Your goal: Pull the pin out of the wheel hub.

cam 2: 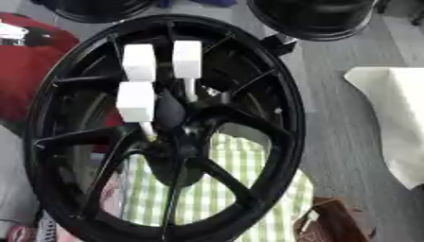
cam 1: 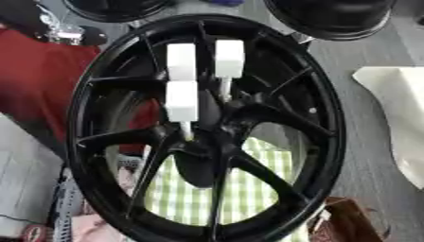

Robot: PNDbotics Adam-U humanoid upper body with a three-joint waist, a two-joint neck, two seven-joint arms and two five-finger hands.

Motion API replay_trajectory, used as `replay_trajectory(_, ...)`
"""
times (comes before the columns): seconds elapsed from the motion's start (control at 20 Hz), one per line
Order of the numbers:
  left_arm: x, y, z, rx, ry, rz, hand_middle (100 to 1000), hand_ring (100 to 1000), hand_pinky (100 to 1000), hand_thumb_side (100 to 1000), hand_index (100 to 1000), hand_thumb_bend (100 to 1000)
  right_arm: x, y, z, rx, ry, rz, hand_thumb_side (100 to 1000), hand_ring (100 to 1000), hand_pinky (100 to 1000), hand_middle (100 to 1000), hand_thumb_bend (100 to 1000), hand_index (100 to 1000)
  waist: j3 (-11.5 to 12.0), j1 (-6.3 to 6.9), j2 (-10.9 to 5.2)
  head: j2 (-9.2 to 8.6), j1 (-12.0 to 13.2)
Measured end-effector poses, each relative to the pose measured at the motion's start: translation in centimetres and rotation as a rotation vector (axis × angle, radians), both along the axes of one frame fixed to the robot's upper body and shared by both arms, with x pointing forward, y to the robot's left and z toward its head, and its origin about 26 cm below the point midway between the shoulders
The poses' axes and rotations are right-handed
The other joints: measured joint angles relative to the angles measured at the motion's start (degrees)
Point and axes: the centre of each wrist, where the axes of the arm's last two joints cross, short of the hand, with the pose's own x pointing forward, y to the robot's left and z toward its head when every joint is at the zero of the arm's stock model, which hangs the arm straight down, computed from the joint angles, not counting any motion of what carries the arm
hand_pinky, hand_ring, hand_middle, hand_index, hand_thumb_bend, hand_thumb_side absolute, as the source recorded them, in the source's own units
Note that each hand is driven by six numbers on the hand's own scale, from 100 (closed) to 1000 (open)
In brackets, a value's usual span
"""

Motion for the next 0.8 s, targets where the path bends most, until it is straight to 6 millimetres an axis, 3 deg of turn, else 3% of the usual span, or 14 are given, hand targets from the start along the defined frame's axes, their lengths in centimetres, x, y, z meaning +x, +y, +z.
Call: replay_trajectory(0.8,1.3,-2.6,-0.9,-0.025,0.074,-0.018,729,792,855,398,859,495,0.2,-0.1,-0.3,-0.010,0.018,-0.001,463,607,658,591,167,734,-0.2,0.12,-0.13,-0.02,-0.1)
